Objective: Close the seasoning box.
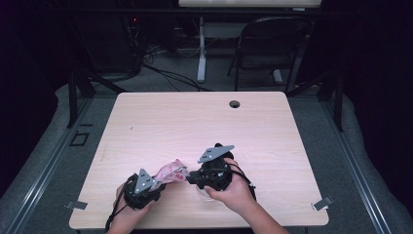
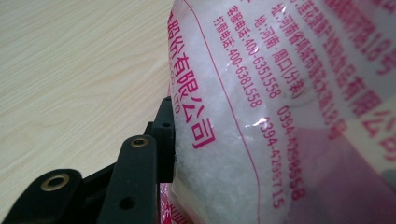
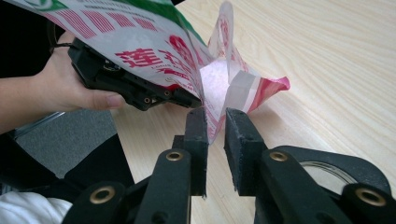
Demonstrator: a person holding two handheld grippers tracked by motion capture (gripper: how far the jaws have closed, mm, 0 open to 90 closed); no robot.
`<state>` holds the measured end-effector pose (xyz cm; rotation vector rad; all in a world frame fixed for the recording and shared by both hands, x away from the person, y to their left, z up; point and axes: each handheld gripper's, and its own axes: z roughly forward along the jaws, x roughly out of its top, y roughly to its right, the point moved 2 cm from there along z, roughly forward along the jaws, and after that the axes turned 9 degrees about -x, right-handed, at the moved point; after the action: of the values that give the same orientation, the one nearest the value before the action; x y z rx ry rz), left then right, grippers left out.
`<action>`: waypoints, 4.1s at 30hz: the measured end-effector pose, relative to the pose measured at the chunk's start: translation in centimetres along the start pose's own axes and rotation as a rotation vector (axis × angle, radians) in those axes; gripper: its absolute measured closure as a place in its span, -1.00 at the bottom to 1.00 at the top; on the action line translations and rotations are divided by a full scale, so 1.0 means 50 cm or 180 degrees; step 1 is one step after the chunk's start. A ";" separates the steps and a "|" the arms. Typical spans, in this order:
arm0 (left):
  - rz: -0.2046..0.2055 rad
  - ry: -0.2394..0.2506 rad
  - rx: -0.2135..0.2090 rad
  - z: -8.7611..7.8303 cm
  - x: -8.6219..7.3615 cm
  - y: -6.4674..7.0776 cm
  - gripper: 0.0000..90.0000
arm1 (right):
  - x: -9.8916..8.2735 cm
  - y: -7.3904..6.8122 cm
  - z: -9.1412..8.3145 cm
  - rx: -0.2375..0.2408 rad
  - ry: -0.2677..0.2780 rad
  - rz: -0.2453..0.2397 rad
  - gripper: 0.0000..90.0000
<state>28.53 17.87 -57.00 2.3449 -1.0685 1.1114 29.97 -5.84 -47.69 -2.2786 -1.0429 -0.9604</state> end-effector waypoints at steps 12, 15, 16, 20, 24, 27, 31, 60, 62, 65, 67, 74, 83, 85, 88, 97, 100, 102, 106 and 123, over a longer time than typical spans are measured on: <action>0.0107 -0.0069 0.0017 0.007 0.007 0.004 0.36 | 0.007 0.006 -0.032 -0.0079 0.0139 -0.0003 0.56; 0.0140 -0.0085 -0.0005 0.013 0.009 0.007 0.36 | 0.011 0.002 -0.044 -0.0079 0.0226 -0.0019 0.47; 0.0155 -0.0090 -0.0012 0.017 0.010 0.009 0.36 | 0.013 0.000 -0.048 -0.0083 0.0246 -0.0028 0.45; 0.0200 -0.0128 -0.0032 0.024 0.011 0.016 0.36 | 0.022 -0.009 -0.066 -0.0131 0.0390 -0.0099 0.34; 0.0205 -0.0148 -0.0033 0.026 0.009 0.020 0.36 | 0.028 -0.021 -0.073 -0.0112 0.0426 -0.0207 0.27; 0.0243 -0.0186 -0.0015 0.026 0.008 0.022 0.36 | 0.031 -0.033 -0.068 -0.0074 0.0450 -0.0289 0.27; 0.0270 -0.0203 0.0004 0.025 0.005 0.027 0.36 | 0.033 -0.041 -0.055 -0.0006 0.0398 -0.0361 0.28; 0.0555 -0.0134 0.0055 0.009 0.018 0.050 0.39 | 0.025 0.003 -0.040 0.0146 0.0381 0.0092 1.00; 0.0566 -0.0138 0.0076 0.007 0.018 0.050 0.39 | 0.025 0.006 -0.040 0.0149 0.0393 0.0113 1.00; 0.0680 -0.0153 0.0193 0.005 0.020 0.050 0.39 | 0.026 0.009 -0.038 0.0136 0.0396 0.0133 1.00; 0.0762 -0.0169 0.0287 0.003 0.023 0.051 0.39 | 0.025 0.013 -0.037 0.0120 0.0387 0.0158 1.00; 0.0877 -0.0187 0.0453 -0.002 0.028 0.049 0.39 | 0.027 0.019 -0.034 0.0096 0.0438 0.0183 1.00; 0.0836 -0.0188 0.0510 0.004 0.035 0.044 0.40 | 0.032 0.026 -0.031 0.0048 0.0434 0.0168 1.00; 0.0837 -0.0181 0.0526 0.005 0.041 0.042 0.40 | 0.038 0.028 -0.034 0.0022 0.0452 0.0165 1.00; 0.0871 -0.0192 0.0552 0.006 0.049 0.038 0.40 | 0.045 0.030 -0.037 0.0012 0.0440 0.0157 1.00; 0.1122 -0.0348 0.0664 0.016 0.081 0.012 0.40 | 0.051 0.050 -0.035 -0.0102 0.0432 0.0218 1.00; 0.1210 -0.0406 0.0650 0.015 0.094 0.010 0.40 | 0.049 0.057 -0.039 -0.0109 0.0445 0.0254 1.00; 0.1283 -0.0442 0.0652 0.013 0.102 0.010 0.40 | 0.047 0.059 -0.044 -0.0120 0.0457 0.0253 1.00; 0.1451 -0.0514 0.0679 0.010 0.122 0.011 0.41 | 0.041 0.065 -0.056 -0.0140 0.0517 0.0303 1.00; 0.1931 -0.0691 0.0723 0.009 0.170 0.016 0.41 | 0.023 0.083 -0.084 -0.0216 0.0595 0.0417 1.00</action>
<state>31.67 12.91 -50.78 2.4186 -1.9121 1.2400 32.07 -10.55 -44.55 -2.2289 -0.7841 -1.1437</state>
